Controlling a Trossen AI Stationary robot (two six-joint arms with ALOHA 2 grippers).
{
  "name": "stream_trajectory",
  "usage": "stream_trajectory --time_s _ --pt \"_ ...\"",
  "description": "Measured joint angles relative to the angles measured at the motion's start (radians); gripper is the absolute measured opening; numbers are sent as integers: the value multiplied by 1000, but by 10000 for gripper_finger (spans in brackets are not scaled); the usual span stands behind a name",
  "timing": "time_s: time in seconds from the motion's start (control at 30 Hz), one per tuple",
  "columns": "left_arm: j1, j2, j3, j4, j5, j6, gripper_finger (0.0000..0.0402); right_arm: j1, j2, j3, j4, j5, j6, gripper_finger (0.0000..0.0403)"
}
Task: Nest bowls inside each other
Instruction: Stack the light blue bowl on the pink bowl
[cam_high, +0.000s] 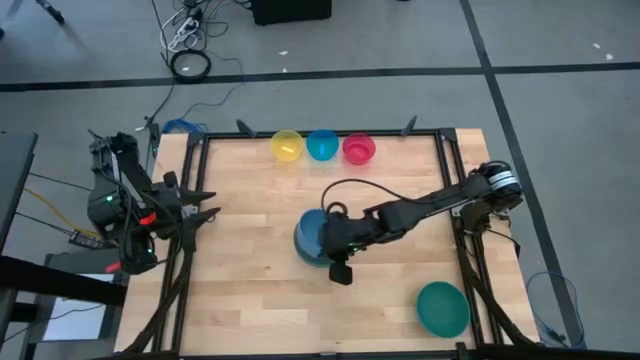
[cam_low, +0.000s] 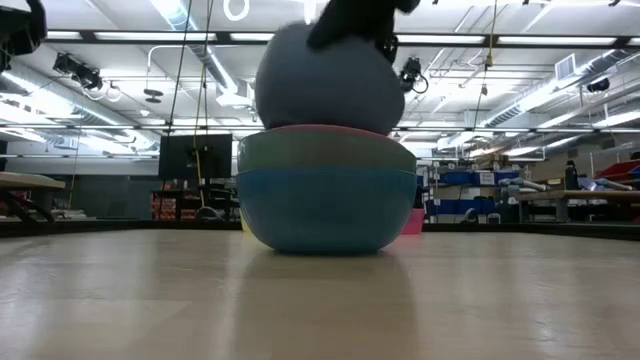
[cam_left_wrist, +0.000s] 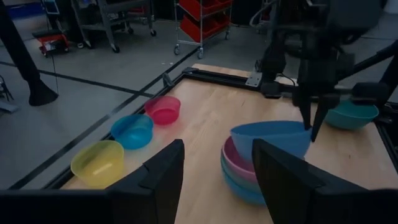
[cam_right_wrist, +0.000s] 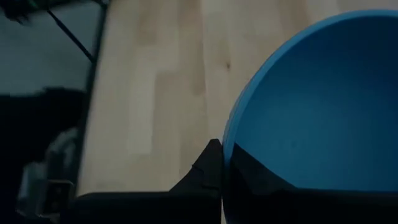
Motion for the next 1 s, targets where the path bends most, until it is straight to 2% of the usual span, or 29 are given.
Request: stream_trajectory --time_s 0.3,0.7,0.8,1.0 --pt "0 -57 -61 18 -4 0 198 -8 40 8 -141 8 -1 0" --pt "0 -105 -114 52 -30 0 198 0 41 8 -178 19 -58 7" --pt "0 -110 -119 60 -31 0 198 2 41 8 -177 11 -56 34" --pt "0 -110 -119 61 -31 1 198 2 41 8 -150 9 -47 125"
